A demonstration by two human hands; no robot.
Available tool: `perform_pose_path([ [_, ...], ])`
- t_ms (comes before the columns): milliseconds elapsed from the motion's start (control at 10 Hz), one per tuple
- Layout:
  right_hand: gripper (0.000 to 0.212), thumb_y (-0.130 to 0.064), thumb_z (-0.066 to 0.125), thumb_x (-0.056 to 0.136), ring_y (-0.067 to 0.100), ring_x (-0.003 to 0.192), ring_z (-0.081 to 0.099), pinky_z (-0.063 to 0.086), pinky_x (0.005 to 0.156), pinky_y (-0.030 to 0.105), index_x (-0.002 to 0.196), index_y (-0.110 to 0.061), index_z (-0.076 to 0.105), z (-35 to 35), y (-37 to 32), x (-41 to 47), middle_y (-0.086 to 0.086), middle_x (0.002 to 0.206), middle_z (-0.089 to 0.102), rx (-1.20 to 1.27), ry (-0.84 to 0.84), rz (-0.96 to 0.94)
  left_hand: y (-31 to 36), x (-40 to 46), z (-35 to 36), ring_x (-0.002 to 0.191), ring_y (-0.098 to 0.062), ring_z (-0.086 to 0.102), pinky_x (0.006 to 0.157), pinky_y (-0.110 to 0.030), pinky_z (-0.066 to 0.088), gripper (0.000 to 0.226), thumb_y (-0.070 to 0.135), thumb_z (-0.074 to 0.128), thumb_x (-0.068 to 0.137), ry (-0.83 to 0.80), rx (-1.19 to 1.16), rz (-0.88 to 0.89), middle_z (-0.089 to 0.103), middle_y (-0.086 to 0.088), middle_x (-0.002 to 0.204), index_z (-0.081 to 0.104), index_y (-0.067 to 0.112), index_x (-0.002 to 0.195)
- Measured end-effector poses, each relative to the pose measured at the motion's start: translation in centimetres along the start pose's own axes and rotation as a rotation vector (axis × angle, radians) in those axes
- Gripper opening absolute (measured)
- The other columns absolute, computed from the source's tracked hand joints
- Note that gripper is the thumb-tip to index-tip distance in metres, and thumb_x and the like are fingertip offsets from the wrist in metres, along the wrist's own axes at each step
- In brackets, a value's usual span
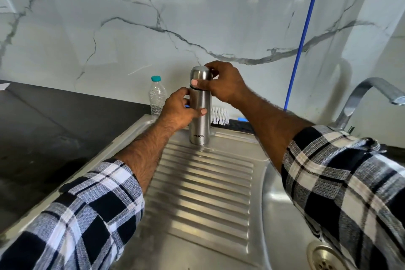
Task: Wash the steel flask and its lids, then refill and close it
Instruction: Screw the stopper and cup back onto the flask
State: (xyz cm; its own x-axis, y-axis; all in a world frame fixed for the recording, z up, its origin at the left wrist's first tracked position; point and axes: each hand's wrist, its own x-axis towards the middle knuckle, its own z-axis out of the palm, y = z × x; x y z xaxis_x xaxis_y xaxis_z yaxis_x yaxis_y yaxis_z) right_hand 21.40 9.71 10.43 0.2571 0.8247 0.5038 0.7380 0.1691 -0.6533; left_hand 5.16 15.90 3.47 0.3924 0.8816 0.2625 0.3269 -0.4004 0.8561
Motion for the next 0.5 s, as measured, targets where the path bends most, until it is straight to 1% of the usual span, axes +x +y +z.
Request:
perform_pose_path([
  [100, 0.071, -0.051, 0.092, 0.076, 0.01, 0.1, 0.063, 0.041, 0.072, 0.012, 0.133, -0.016, 0.068, 0.0, -0.3, -0.2, -0.005, 0.114, 0.068, 0.001, 0.01, 0.024, 0.0, 0.1, -0.2, 0.107, -0.019, 0.072, 0.098, -0.048, 0.06, 0.066, 0.029, 0.097, 0.071, -0.034, 0.01, -0.005, 0.075, 0.001, 0.117, 0.06, 0.026, 0.126],
  [200, 0.067, -0.051, 0.092, 0.077, 0.009, 0.09, 0.062, 0.04, 0.067, 0.011, 0.129, -0.017, 0.068, -0.1, -0.3, -0.5, -0.006, 0.106, 0.066, -0.028, 0.014, 0.031, 0.1, -0.2, 0.0, 0.115, -0.019, 0.068, 0.1, -0.047, 0.059, 0.071, 0.031, 0.095, 0.076, -0.051, 0.026, 0.01, 0.071, 0.0, 0.126, 0.057, 0.028, 0.136],
  [300, 0.055, -0.05, 0.089, 0.081, 0.0, 0.077, 0.057, 0.039, 0.061, 0.011, 0.119, -0.017, 0.069, 0.1, -0.8, -1.0, -0.009, 0.094, 0.064, -0.077, 0.015, 0.011, 0.2, -1.3, 0.3, 0.117, -0.018, 0.064, 0.087, -0.032, 0.055, 0.066, 0.031, 0.087, 0.086, -0.037, 0.032, 0.015, 0.068, 0.002, 0.129, 0.054, 0.029, 0.143],
  [400, 0.056, -0.05, 0.082, 0.088, 0.011, 0.084, 0.061, 0.04, 0.064, 0.022, 0.127, -0.015, 0.065, 0.5, -1.1, -1.7, -0.005, 0.101, 0.066, -0.119, 0.005, -0.018, 0.1, -2.2, 0.6, 0.112, -0.017, 0.064, 0.075, -0.022, 0.047, 0.059, 0.035, 0.081, 0.092, 0.009, 0.067, 0.022, 0.068, 0.003, 0.127, 0.053, 0.026, 0.143],
  [500, 0.064, -0.05, 0.075, 0.095, 0.022, 0.103, 0.065, 0.042, 0.076, 0.027, 0.142, -0.012, 0.053, 0.5, -1.5, -2.8, 0.005, 0.116, 0.067, -0.162, -0.001, -0.021, 0.7, -3.3, 0.6, 0.117, -0.021, 0.064, 0.083, -0.033, 0.059, 0.066, 0.034, 0.08, 0.093, 0.018, 0.101, 0.011, 0.065, -0.002, 0.135, 0.047, 0.021, 0.149],
])
